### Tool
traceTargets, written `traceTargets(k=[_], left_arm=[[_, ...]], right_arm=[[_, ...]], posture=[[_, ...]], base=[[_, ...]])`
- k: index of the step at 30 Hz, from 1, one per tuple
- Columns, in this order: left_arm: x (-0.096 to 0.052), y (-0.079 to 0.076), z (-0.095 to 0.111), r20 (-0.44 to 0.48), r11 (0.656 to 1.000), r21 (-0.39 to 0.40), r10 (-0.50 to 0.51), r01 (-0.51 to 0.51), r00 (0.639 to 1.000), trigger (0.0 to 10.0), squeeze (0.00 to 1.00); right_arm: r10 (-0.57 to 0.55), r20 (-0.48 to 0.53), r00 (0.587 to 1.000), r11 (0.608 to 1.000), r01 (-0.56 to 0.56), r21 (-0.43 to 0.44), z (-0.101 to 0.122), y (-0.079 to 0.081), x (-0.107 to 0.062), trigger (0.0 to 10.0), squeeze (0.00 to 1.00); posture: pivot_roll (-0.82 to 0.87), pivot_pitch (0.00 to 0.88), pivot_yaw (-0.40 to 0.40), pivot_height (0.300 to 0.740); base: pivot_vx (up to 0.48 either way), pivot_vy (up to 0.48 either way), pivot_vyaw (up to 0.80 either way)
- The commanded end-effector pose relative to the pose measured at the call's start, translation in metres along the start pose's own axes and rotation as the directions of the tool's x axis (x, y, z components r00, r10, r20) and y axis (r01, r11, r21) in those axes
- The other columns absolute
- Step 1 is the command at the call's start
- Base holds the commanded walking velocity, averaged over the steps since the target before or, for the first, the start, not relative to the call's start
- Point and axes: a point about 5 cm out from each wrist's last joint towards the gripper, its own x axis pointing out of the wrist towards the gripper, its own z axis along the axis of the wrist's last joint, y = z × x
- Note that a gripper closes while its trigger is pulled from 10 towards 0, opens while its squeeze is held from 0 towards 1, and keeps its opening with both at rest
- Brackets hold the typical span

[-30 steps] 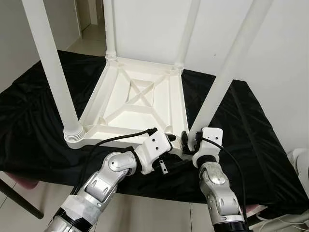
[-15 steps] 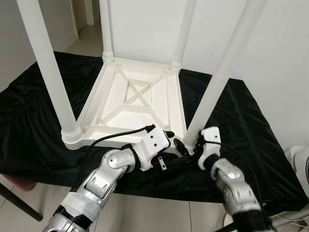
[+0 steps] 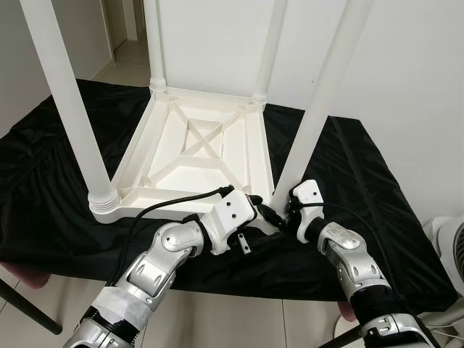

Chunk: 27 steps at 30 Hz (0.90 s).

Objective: Building children table

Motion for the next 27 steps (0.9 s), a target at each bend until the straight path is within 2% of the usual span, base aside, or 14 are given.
traceTargets(k=[1,10,11,12,13,15,17,20,21,22,24,25,26,27], left_arm=[[0.001,-0.001,0.002,0.005,1.000,0.007,-0.028,0.028,1.000,10.0,0.00],[0.004,-0.003,0.003,0.013,0.999,0.004,-0.039,0.039,0.999,10.0,0.00],[0.004,-0.003,0.003,0.014,0.999,0.006,-0.043,0.043,0.999,10.0,0.00],[0.004,-0.003,0.003,0.014,0.999,0.006,-0.043,0.043,0.999,10.0,0.00],[0.004,-0.003,0.004,0.014,0.999,0.007,-0.046,0.046,0.999,10.0,0.00],[0.004,-0.003,0.004,0.014,0.999,0.007,-0.046,0.046,0.999,10.0,0.00],[0.005,-0.003,0.004,0.016,0.999,0.006,-0.049,0.048,0.999,10.0,0.00],[0.004,-0.003,0.004,0.015,0.999,0.008,-0.048,0.048,0.999,10.0,0.00],[0.004,-0.003,0.004,0.014,0.999,0.005,-0.045,0.045,0.999,10.0,0.00],[0.004,-0.003,0.004,0.014,0.999,0.005,-0.045,0.045,0.999,10.0,0.00],[0.004,-0.003,0.004,0.015,0.999,0.004,-0.044,0.044,0.999,10.0,0.00],[0.004,-0.004,0.004,0.017,0.999,0.003,-0.046,0.046,0.999,10.0,0.00],[0.004,-0.004,0.004,0.017,0.999,0.003,-0.046,0.046,0.999,10.0,0.00],[0.004,-0.004,0.006,0.021,0.999,0.002,-0.046,0.046,0.999,10.0,0.00]], right_arm=[[0.019,-0.031,0.999,1.000,-0.019,-0.010,-0.005,-0.004,-0.002,0.0,0.00],[0.033,-0.013,0.999,0.999,-0.032,0.022,-0.009,-0.002,-0.006,0.0,0.00],[0.014,-0.006,1.000,1.000,-0.014,0.028,-0.009,-0.001,-0.006,9.1,0.00],[0.014,-0.006,1.000,1.000,-0.014,0.028,-0.009,-0.001,-0.006,9.1,0.00],[0.000,-0.001,1.000,0.999,0.000,0.034,-0.009,-0.001,-0.006,10.0,0.00],[0.000,-0.001,1.000,0.999,0.000,0.034,-0.009,-0.001,-0.006,10.0,0.00],[-0.086,0.001,0.996,0.995,0.085,0.047,-0.005,-0.001,-0.007,10.0,0.00],[-0.142,0.003,0.990,0.988,0.142,0.056,-0.001,0.000,-0.007,10.0,0.00],[-0.261,0.004,0.965,0.962,0.260,0.076,0.005,0.001,-0.007,10.0,0.00],[-0.261,0.004,0.965,0.962,0.260,0.076,0.005,0.001,-0.007,10.0,0.00],[-0.339,-0.007,0.941,0.936,0.338,0.102,0.008,0.003,-0.007,10.0,0.00],[-0.415,-0.016,0.910,0.905,0.414,0.102,0.009,0.007,-0.006,10.0,0.00],[-0.415,-0.016,0.910,0.905,0.414,0.102,0.009,0.007,-0.006,10.0,0.00],[-0.530,-0.039,0.847,0.839,0.530,0.124,0.010,0.015,-0.008,10.0,0.00]], posture=[[-0.06,0.000,-0.083,0.740],[-0.08,0.000,-0.077,0.740],[-0.08,0.000,-0.075,0.740],[-0.08,0.000,-0.075,0.740],[-0.08,0.000,-0.075,0.740],[-0.08,0.000,-0.075,0.740],[-0.08,0.000,-0.080,0.740],[-0.09,0.000,-0.081,0.740],[-0.09,0.000,-0.083,0.740],[-0.09,0.000,-0.083,0.740],[-0.09,0.000,-0.084,0.740],[-0.09,0.000,-0.085,0.740],[-0.09,0.000,-0.085,0.740],[-0.09,0.000,-0.083,0.740]], base=[[0.000,0.000,0.00],[0.000,0.000,0.00],[0.000,0.000,0.00],[0.000,0.000,0.00],[0.000,0.000,0.00],[0.000,0.000,0.00],[0.000,0.000,0.00],[0.000,0.000,0.00],[0.000,0.000,0.00],[0.000,0.000,0.00],[0.000,0.000,0.00],[0.000,0.000,0.00],[0.000,0.000,0.00],[0.000,0.000,0.00]])
